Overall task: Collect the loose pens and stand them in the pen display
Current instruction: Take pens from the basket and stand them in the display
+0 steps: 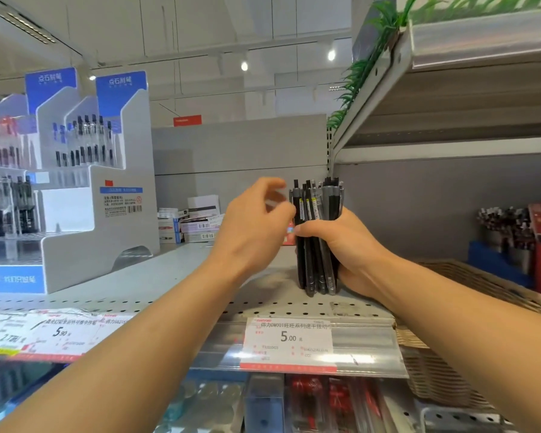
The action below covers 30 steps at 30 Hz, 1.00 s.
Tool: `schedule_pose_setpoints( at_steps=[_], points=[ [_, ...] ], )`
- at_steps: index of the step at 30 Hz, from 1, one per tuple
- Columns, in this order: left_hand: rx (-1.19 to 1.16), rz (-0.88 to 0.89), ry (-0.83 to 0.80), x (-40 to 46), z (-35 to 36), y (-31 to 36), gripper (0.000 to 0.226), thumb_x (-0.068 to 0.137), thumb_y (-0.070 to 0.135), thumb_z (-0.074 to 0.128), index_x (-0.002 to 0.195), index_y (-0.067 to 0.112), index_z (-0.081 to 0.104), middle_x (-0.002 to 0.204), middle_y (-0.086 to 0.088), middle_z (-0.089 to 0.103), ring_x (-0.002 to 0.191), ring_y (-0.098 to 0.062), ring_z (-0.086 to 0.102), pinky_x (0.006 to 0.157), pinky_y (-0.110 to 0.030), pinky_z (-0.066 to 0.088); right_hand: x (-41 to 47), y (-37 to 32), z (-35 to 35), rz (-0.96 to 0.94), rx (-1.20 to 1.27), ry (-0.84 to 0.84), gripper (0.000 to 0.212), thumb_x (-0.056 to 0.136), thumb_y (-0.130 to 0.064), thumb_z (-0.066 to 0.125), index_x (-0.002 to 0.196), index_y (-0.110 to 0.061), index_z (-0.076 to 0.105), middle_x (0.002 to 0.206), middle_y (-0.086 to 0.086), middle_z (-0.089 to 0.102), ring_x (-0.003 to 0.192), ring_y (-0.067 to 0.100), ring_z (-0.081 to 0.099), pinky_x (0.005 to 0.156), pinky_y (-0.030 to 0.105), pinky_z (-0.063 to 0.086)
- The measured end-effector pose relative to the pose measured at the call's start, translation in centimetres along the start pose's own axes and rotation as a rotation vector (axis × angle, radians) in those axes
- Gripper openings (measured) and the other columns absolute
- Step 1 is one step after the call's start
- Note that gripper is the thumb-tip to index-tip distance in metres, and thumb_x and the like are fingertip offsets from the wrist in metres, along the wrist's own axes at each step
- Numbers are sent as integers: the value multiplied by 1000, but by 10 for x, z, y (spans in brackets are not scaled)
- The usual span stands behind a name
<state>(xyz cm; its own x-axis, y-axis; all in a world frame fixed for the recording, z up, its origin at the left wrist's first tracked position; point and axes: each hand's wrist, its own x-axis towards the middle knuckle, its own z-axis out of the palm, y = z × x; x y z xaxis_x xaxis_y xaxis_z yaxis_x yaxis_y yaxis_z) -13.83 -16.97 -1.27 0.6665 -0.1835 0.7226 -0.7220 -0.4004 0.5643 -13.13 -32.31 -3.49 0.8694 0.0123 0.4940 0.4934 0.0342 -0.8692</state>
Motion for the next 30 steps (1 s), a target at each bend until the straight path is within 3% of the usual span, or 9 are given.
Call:
schedule_pose_setpoints(
  at_steps=[2, 5, 8, 12, 14, 18, 20, 25, 30],
  points=[
    [-137, -84, -83, 4, 9, 6, 57, 80, 51, 53, 134, 33, 53, 117, 14, 62, 107, -4, 59, 83, -26, 49, 0, 3, -2, 37, -14, -84, 51, 77, 0, 74, 125, -14, 65, 109, 16, 75, 98, 26, 72, 88, 42, 59],
    [-27, -115, -102, 6, 26, 11, 53, 86, 46, 66, 135, 30, 51, 112, 12, 63, 104, -10, 60, 82, -28, 50, -3, 8, -3, 96, 8, -197, 51, 88, 11, 59, 132, -16, 61, 112, 10, 77, 105, 22, 74, 79, 33, 62],
    [-157, -158, -42, 7, 36, 5, 64, 86, 30, 72, 143, 29, 44, 131, 10, 55, 120, -11, 55, 101, -39, 50, -3, 8, -2, 57, -31, -150, 53, 89, 14, 54, 134, -14, 60, 114, 12, 76, 109, 25, 72, 87, 41, 62],
    [-445, -211, 32, 9, 38, 11, 78, 80, 18, 72, 150, 27, 38, 145, 2, 51, 126, -20, 55, 102, -47, 50, -1, 3, 3, -30, -103, -54, 60, 85, 16, 58, 131, -21, 59, 112, 6, 77, 102, 18, 74, 81, 36, 63],
    [-573, -279, 35, 9, 37, 18, 74, 73, 23, 67, 144, 23, 46, 134, 1, 60, 118, -21, 61, 97, -44, 53, -2, 2, 4, -46, -152, -23, 62, 81, 15, 62, 129, -24, 57, 111, 4, 76, 102, 17, 73, 86, 39, 61],
    [-741, -330, -43, 7, 28, 16, 9, 82, 21, 59, 90, 18, 62, 75, 4, 66, 77, -16, 67, 63, -31, 50, -9, 2, 5, -53, -256, -33, 55, 78, 10, 70, 120, -23, 58, 102, 4, 75, 98, 16, 73, 86, 34, 58],
    [-645, -304, -96, 4, 25, 14, 12, 81, 28, 58, 89, 19, 62, 78, 2, 66, 80, -18, 66, 65, -32, 47, -14, 0, 3, -28, -274, -94, 44, 79, 6, 74, 115, -18, 62, 99, 5, 76, 98, 19, 73, 82, 29, 58],
    [-502, -343, -203, -5, 25, 20, 32, 93, 39, 54, 111, 15, 66, 91, -1, 65, 80, -15, 59, 67, -33, 40, -22, -4, 2, 65, -135, -111, 21, 84, 7, 65, 101, -5, 70, 91, 17, 74, 87, 29, 74, 78, 36, 59],
    [-855, -337, 28, -36, 21, 39, 34, 102, 32, 48, 91, 21, 78, 94, 5, 75, 80, -2, 69, 65, -20, 48, -44, -26, 11, 62, 154, -78, 32, 89, 7, 58, 72, -13, 78, 75, 10, 72, 69, 18, 71, 58, 30, 59]
  ],
)
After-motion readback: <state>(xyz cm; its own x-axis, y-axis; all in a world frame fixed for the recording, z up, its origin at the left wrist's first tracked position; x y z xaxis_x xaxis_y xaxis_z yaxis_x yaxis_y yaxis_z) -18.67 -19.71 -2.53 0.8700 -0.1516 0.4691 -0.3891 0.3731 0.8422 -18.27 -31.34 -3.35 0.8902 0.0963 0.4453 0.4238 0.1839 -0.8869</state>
